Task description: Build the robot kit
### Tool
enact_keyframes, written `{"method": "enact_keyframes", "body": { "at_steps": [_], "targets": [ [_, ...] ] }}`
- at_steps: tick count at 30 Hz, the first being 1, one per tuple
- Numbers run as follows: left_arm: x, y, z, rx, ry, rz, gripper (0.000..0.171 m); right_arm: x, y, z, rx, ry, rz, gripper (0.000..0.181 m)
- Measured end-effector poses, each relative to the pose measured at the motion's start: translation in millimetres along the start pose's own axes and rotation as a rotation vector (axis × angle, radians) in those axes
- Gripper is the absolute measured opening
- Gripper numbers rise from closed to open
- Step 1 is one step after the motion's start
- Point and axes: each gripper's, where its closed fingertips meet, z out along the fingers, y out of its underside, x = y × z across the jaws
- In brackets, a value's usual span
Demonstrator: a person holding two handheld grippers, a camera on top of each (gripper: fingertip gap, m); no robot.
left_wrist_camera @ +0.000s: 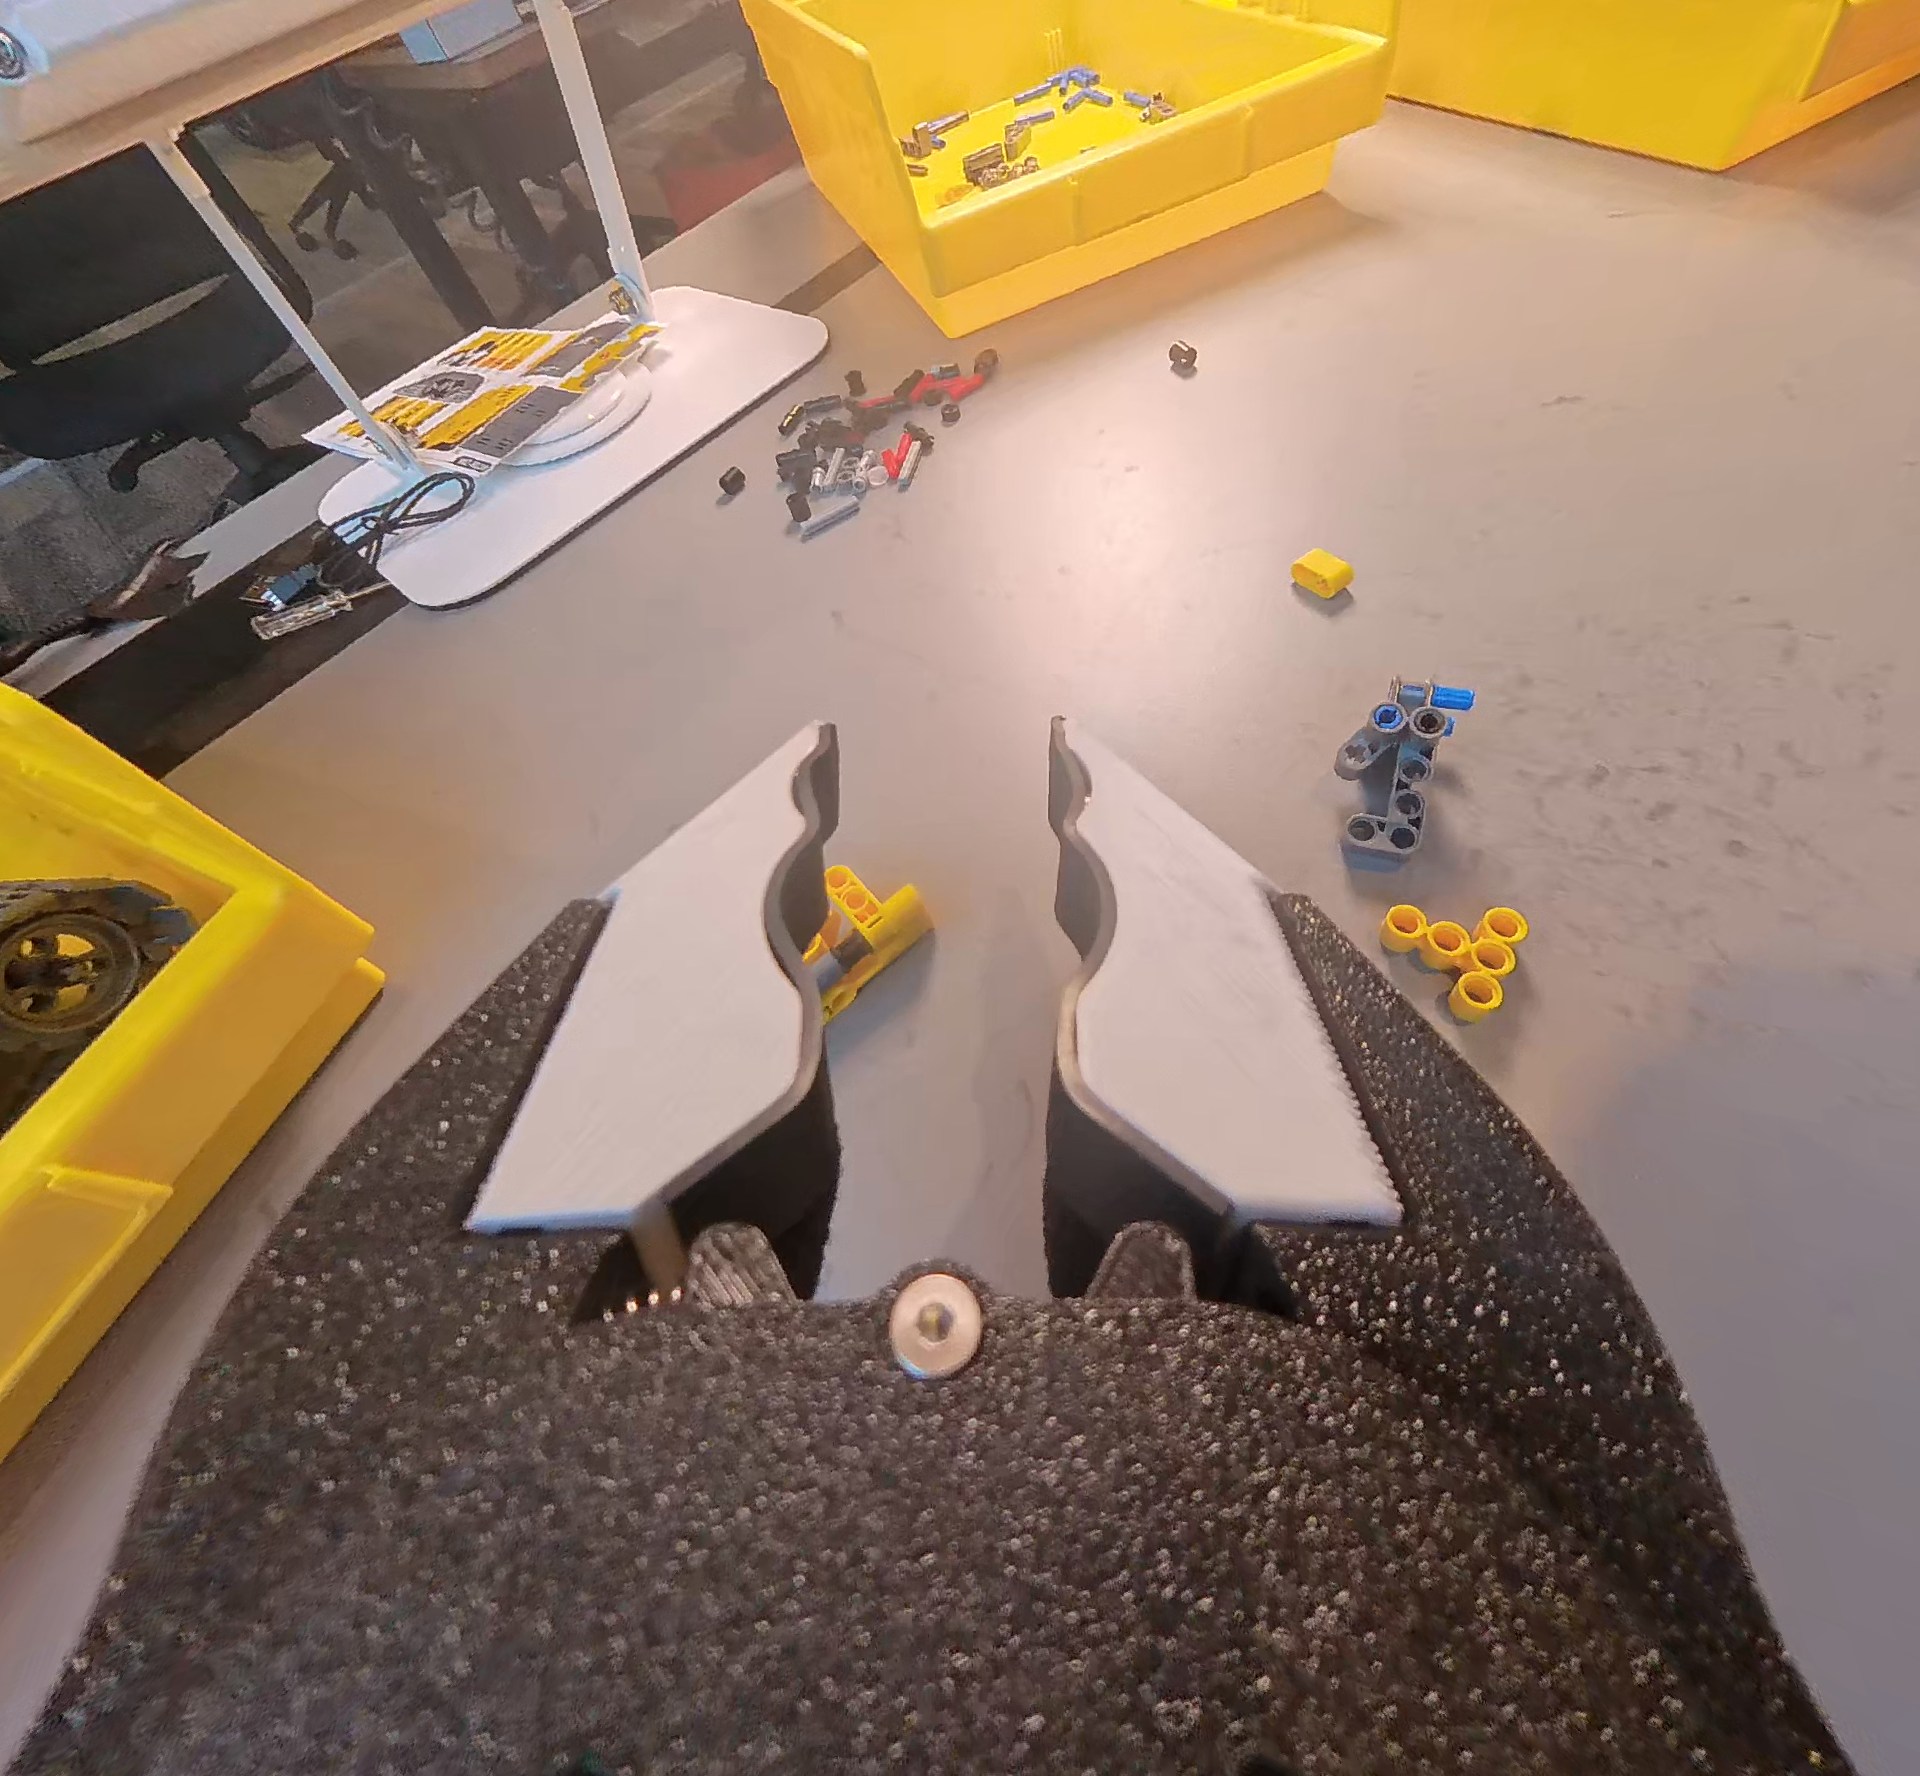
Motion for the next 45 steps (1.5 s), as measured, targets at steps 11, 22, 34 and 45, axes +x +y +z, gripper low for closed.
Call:
{"method": "enact_keyframes", "body": {
  "at_steps": [11, 22, 34, 45],
  "targets": [
    [2, 3, 2, -0.017, 0.001, 0.019, 0.039, -34, 71, -23, -0.405, -0.047, -0.165, 0.018],
    [3, 5, 4, -0.036, -0.01, 0.038, 0.039, -54, 86, -16, -0.462, -0.034, -0.307, 0.004],
    [2, 9, 6, -0.057, -0.026, 0.055, 0.038, -6, 61, -36, -0.387, 0.139, -0.199, 0.011],
    [3, 11, 8, -0.077, -0.04, 0.084, 0.037, 7, 25, -10, -0.232, 0.172, -0.255, 0.013]
  ]
}}
